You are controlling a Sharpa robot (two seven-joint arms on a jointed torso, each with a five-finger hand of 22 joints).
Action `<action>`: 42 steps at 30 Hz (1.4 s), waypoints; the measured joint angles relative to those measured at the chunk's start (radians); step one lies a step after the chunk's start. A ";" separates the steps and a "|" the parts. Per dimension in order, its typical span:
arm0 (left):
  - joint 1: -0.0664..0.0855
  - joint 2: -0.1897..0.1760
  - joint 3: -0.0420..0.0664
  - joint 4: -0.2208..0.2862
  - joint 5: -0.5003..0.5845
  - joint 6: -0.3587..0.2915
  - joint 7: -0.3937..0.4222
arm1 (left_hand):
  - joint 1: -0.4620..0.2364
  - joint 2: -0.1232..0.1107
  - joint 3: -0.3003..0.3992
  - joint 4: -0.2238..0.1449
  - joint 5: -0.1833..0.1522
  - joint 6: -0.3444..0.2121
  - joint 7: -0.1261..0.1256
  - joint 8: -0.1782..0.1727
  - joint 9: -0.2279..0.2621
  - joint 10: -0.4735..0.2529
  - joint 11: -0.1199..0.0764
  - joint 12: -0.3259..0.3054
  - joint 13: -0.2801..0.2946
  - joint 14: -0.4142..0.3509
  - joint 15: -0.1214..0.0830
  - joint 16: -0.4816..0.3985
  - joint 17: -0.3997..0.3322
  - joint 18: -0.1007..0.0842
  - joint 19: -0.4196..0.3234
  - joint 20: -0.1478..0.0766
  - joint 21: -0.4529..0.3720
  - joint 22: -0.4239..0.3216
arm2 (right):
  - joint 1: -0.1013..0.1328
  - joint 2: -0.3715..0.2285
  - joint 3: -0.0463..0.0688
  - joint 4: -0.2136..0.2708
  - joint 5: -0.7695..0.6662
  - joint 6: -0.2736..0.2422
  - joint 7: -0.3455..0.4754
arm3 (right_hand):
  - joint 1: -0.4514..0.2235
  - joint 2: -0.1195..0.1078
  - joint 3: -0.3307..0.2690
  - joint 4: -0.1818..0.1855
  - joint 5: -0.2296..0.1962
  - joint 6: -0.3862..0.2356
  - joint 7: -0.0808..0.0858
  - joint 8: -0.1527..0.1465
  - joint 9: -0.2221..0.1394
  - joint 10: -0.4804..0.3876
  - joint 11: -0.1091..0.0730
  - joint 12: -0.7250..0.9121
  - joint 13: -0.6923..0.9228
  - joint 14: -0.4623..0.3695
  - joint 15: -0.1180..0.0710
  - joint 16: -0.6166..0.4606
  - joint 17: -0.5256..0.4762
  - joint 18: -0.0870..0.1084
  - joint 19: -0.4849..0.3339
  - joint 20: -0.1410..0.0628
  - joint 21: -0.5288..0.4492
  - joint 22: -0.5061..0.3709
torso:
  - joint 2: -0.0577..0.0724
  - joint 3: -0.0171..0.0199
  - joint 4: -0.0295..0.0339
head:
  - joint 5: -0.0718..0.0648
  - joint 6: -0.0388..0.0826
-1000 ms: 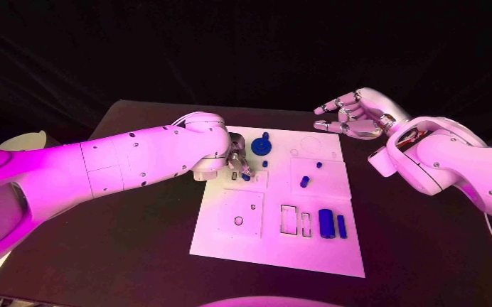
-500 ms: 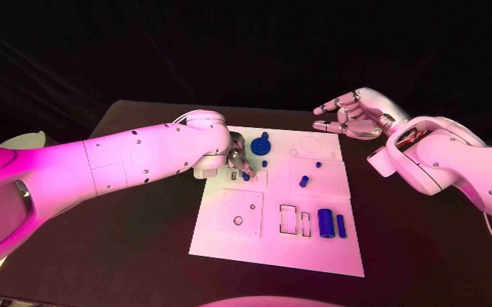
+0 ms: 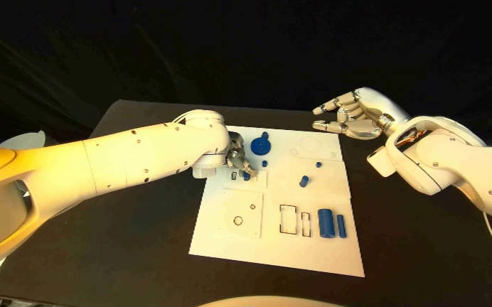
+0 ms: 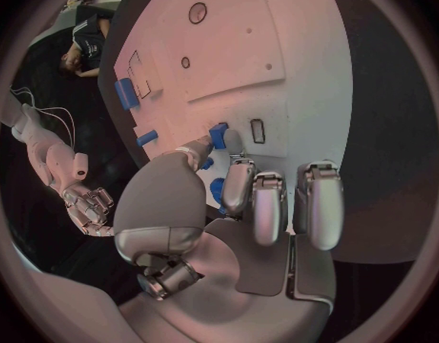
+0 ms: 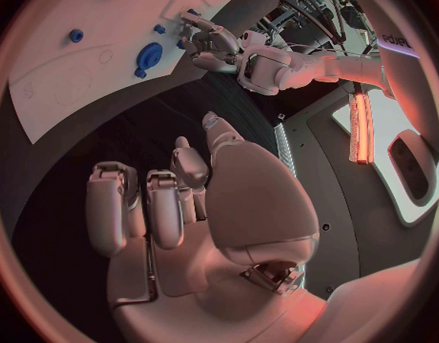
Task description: Assemble the parts on the task board
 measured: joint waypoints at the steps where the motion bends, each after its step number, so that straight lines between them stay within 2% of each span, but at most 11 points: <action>1: 0.000 0.000 0.000 0.000 0.000 0.000 0.000 | -0.003 0.003 -0.014 0.005 0.000 0.002 -0.002 0.000 0.000 0.000 0.000 0.000 0.000 0.000 0.000 0.000 0.000 0.000 0.000 0.000 0.000 0.000 | 0.000 0.000 0.000 0.000 0.000 0.000 0.000 | 0.000 0.000 0.000 0.000 0.000 0.000 0.000 0.000 0.000 0.000 0.000 0.000 0.000 0.000 0.000 0.000 0.000 0.000 0.000 0.000 0.000 0.000 | 0.000 0.0001 0.0000 | 0.000 0.000; 13: -0.005 -0.023 0.004 0.023 0.007 -0.010 0.001 | -0.020 0.020 -0.146 0.025 0.000 0.005 -0.006 0.000 0.015 0.004 -0.004 0.000 0.001 0.004 -0.004 0.000 0.000 0.000 0.000 -0.007 0.000 0.000 | 0.000 0.001 0.000 -0.002 0.000 0.000 0.001 | 0.000 0.000 0.000 0.000 0.000 0.000 0.000 0.000 0.000 0.000 0.000 0.000 0.000 0.000 0.000 0.000 0.000 0.000 0.000 0.000 0.000 0.000 | 0.000 -0.0006 -0.0009 | 0.001 -0.001; 17: -0.009 -0.045 0.013 0.049 0.009 -0.017 -0.002 | -0.025 0.025 -0.180 0.026 0.000 0.005 -0.006 -0.001 0.018 0.004 -0.004 0.000 -0.005 0.000 -0.007 0.000 0.000 0.000 0.000 -0.007 0.004 0.000 | 0.000 0.001 0.000 -0.003 0.000 0.000 0.001 | 0.000 0.000 0.000 0.000 0.000 0.000 0.000 0.000 0.000 0.000 0.000 0.000 0.000 0.000 0.000 0.000 0.000 0.000 0.000 0.000 0.000 0.000 | 0.000 -0.0004 -0.0007 | 0.001 0.000; 20: -0.004 -0.063 0.026 0.073 0.013 -0.023 -0.002 | -0.017 0.033 -0.206 0.025 0.000 -0.004 0.000 -0.001 0.021 0.000 0.000 -0.012 -0.016 0.000 -0.007 0.000 0.000 0.000 0.000 -0.007 0.004 0.000 | 0.000 0.001 0.000 -0.005 0.000 0.000 0.001 | 0.000 0.000 0.000 0.000 0.000 0.000 0.000 0.000 0.000 0.000 0.000 0.000 0.000 0.000 0.000 0.000 0.000 0.000 0.000 0.000 0.000 0.000 | 0.000 -0.0001 -0.0007 | 0.000 0.002; 23: 0.013 -0.083 0.043 0.093 0.022 -0.026 -0.003 | -0.002 0.048 -0.236 0.025 0.000 -0.047 0.013 -0.027 0.014 -0.017 0.017 -0.029 -0.033 0.001 -0.007 0.000 0.000 0.000 0.000 -0.007 -0.007 0.000 | 0.000 0.001 0.000 -0.007 0.000 0.000 0.001 | 0.000 0.000 0.000 0.000 0.000 0.000 0.000 0.000 0.000 0.000 0.000 0.000 0.000 0.000 0.000 0.000 0.000 0.000 0.000 0.000 0.000 0.000 | -0.001 0.0000 -0.0006 | -0.001 0.005; 25: 0.028 -0.095 0.050 0.099 0.029 -0.026 -0.003 | 0.011 0.060 -0.255 0.025 0.000 -0.086 0.031 -0.063 -0.007 -0.030 0.030 -0.041 -0.047 0.001 0.009 0.000 0.000 0.001 0.001 -0.001 -0.018 0.000 | 0.000 0.001 0.000 -0.009 0.000 0.001 0.001 | 0.000 0.000 0.000 0.000 0.000 0.000 0.000 0.000 0.000 0.000 0.000 0.000 0.000 0.000 0.000 0.000 0.000 0.000 0.000 0.000 0.000 0.000 | -0.001 -0.0001 -0.0006 | -0.001 0.008; 27: 0.051 -0.104 0.055 0.097 0.039 -0.023 -0.003 | 0.035 0.064 -0.269 0.024 0.000 -0.108 0.047 -0.094 -0.028 -0.044 0.043 -0.053 -0.062 0.000 0.022 0.000 0.000 0.000 0.001 0.011 -0.028 0.000 | 0.000 0.002 0.000 -0.012 0.000 0.001 0.001 | 0.000 0.000 0.000 0.000 0.000 0.000 0.000 0.000 0.000 0.000 0.000 0.000 0.000 0.000 0.000 0.000 0.000 0.000 0.000 0.000 0.000 0.000 | -0.001 0.0005 -0.0006 | -0.001 0.009; 30: 0.088 -0.104 0.061 0.069 0.052 -0.013 -0.003 | 0.072 0.074 -0.285 0.023 0.000 -0.116 0.055 -0.121 -0.055 -0.054 0.054 -0.062 -0.074 0.000 0.029 0.000 0.000 0.001 -0.002 0.020 -0.034 0.000 | -0.001 0.003 0.000 -0.016 0.000 0.001 0.001 | 0.000 0.000 0.000 0.000 0.000 0.000 0.000 0.000 0.000 0.000 0.000 0.000 0.000 0.000 0.000 0.000 0.000 0.000 0.000 0.000 0.000 0.000 | -0.001 0.0007 -0.0006 | -0.001 0.012; 32: 0.102 -0.099 0.063 0.041 0.057 -0.006 -0.003 | 0.081 0.075 -0.288 0.022 0.000 -0.114 0.057 -0.126 -0.064 -0.054 0.054 -0.062 -0.074 0.000 0.029 0.000 0.000 0.001 0.002 0.024 -0.034 0.000 | -0.001 0.003 0.000 -0.018 0.000 0.001 0.001 | 0.000 0.000 0.000 0.000 0.000 0.000 0.000 0.000 0.000 0.000 0.000 0.000 0.000 0.000 0.000 0.000 0.000 0.000 0.000 0.000 0.000 0.000 | -0.001 0.0009 -0.0005 | -0.001 0.014; 36: 0.113 -0.075 0.060 -0.027 0.062 0.014 -0.004 | 0.085 0.079 -0.292 0.024 0.000 -0.112 0.059 -0.128 -0.069 -0.054 0.054 -0.062 -0.074 0.000 0.029 0.000 0.000 0.001 0.002 0.024 -0.034 0.000 | -0.001 0.006 0.000 -0.020 0.000 0.001 0.001 | 0.000 0.000 0.000 0.000 0.000 0.000 0.000 0.000 0.000 0.000 0.000 0.000 0.000 0.000 0.000 0.000 0.000 0.000 0.000 0.000 0.000 0.000 | 0.000 0.0009 -0.0006 | 0.001 0.016; 42: 0.118 -0.016 0.044 -0.140 0.059 0.045 -0.004 | 0.092 0.087 -0.299 0.026 0.000 -0.103 0.061 -0.132 -0.076 -0.054 0.054 -0.062 -0.072 0.000 0.029 0.000 0.000 0.001 0.002 0.024 -0.034 0.000 | -0.003 0.008 0.000 -0.021 0.001 0.002 0.001 | 0.000 0.000 0.000 0.000 0.000 0.000 0.000 0.000 0.000 0.000 0.000 0.000 0.000 0.000 0.000 0.000 0.000 0.000 0.000 0.000 0.000 0.000 | 0.002 -0.0001 -0.0007 | 0.003 0.017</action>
